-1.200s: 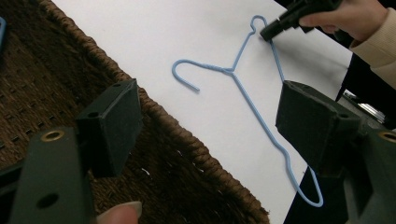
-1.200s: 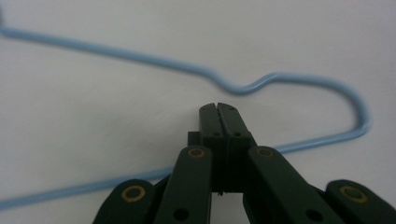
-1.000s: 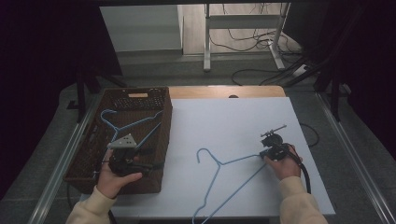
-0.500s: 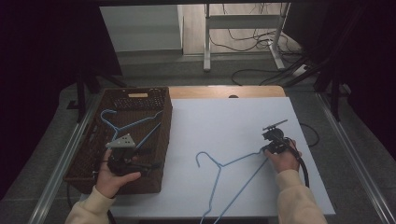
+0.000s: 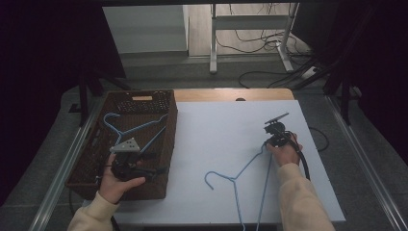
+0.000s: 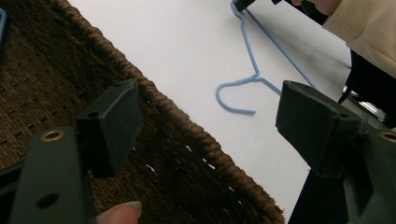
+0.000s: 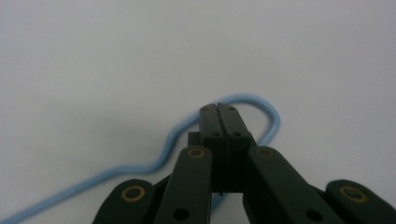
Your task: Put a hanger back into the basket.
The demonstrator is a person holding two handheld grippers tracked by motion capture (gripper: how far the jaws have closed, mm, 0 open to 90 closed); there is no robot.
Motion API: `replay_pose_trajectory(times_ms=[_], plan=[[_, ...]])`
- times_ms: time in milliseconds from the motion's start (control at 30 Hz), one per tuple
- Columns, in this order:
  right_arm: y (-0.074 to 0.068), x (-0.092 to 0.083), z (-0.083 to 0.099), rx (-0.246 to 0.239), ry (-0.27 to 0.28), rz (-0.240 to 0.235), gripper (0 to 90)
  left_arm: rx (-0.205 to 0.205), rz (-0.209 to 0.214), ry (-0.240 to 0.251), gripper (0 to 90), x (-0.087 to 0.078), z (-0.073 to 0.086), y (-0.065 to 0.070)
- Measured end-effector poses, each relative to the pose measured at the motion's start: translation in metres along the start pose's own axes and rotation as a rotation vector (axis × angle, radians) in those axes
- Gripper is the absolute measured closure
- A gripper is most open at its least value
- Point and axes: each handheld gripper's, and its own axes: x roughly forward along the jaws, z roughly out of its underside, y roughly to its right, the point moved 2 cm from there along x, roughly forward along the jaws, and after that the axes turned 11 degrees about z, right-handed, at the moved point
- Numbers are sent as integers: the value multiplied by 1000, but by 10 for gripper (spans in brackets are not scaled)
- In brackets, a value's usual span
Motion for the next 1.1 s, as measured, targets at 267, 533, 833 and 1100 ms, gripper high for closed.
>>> replay_pose_trajectory(times_ms=[267, 533, 833, 1100], plan=[[-10, 7, -16, 0, 28, -32, 896, -2, -4, 3, 228, -1, 0, 0], [-20, 6, -22, -2, 63, -78, 897, -4, -5, 6, 228, -2, 1, 0], [-53, -47, 14, -148, 94, -181, 814, -4, -7, 3, 227, -2, 1, 1], [-77, -68, 67, -167, 61, -262, 652, -1, -2, -3, 228, 1, 0, 1]])
